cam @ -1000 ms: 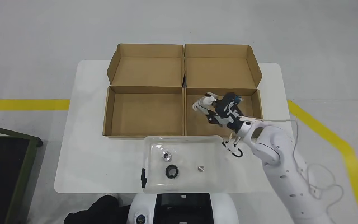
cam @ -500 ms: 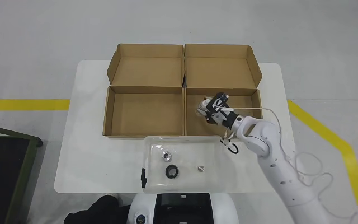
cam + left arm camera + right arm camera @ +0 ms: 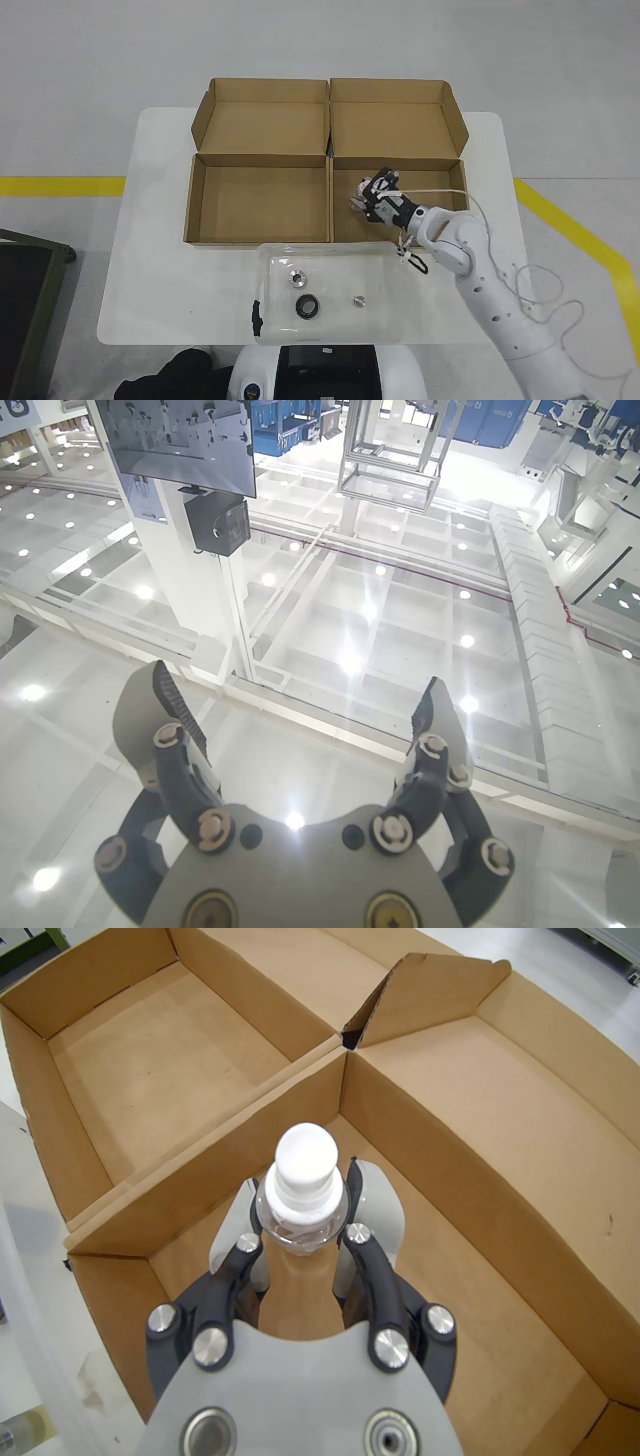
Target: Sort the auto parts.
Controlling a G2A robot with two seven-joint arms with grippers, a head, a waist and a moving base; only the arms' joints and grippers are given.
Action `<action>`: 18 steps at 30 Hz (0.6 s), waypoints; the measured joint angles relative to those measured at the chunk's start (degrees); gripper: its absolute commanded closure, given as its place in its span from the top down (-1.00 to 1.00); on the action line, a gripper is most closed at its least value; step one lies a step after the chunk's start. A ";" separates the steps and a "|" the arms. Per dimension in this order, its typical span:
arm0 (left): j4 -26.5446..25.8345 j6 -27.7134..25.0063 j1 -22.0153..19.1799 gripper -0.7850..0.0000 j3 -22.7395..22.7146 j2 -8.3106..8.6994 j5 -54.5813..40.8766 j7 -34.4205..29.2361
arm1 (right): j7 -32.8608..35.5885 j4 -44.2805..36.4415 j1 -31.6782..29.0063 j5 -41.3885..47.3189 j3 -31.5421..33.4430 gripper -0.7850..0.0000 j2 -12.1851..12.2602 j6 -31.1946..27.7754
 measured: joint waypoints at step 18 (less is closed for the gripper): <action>0.00 0.00 0.00 1.00 0.00 0.00 0.00 0.00 | 0.41 -12.56 -4.17 -0.22 5.58 1.00 1.44 -2.90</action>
